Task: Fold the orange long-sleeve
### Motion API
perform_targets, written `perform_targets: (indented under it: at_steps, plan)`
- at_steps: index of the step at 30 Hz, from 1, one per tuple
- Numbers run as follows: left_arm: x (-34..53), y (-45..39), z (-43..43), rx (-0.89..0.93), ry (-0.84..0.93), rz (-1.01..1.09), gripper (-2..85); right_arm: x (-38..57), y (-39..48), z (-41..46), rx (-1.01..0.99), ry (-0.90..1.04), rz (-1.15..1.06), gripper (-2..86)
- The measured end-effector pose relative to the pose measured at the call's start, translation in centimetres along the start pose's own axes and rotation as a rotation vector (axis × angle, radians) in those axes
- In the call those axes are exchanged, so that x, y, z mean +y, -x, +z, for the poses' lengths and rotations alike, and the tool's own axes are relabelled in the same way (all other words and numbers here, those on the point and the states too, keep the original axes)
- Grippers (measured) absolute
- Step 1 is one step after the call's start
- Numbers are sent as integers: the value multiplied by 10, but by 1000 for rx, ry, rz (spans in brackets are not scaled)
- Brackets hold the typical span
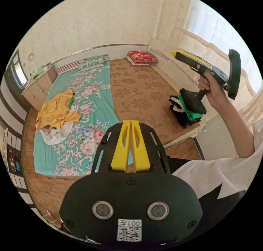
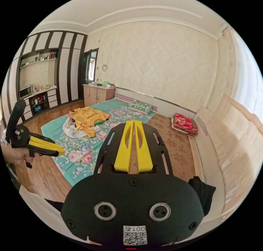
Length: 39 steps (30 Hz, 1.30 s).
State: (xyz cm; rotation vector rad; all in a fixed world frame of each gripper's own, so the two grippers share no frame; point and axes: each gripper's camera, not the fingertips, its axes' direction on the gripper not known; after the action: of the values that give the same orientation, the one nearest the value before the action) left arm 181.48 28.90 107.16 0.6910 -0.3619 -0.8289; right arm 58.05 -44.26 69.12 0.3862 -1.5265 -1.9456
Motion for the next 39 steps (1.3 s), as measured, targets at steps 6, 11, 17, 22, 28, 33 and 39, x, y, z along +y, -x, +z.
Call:
perform_targets:
  at_steps: [6,11,17,22,28,33,39]
  plan:
    - [82,143,-152,-146,-84,-231,-10,-50,174,64,-86,136,-314,27]
    - [125,253,-244,-259,-87,-438,-10,-84,241,142,-242,217,-259,77]
    - [155,384,-326,-336,21,-562,-10,-103,316,294,-332,350,-164,109]
    - [164,498,-397,-384,92,-639,-10,-111,374,425,-356,477,-42,107]
    - [165,627,-469,-444,164,-712,-10,-105,438,573,-369,653,92,112]
    - [162,724,-465,-428,314,-718,-10,-69,488,696,-326,779,198,119]
    - [131,815,-454,-193,498,-652,-10,-33,533,754,-271,853,255,101]
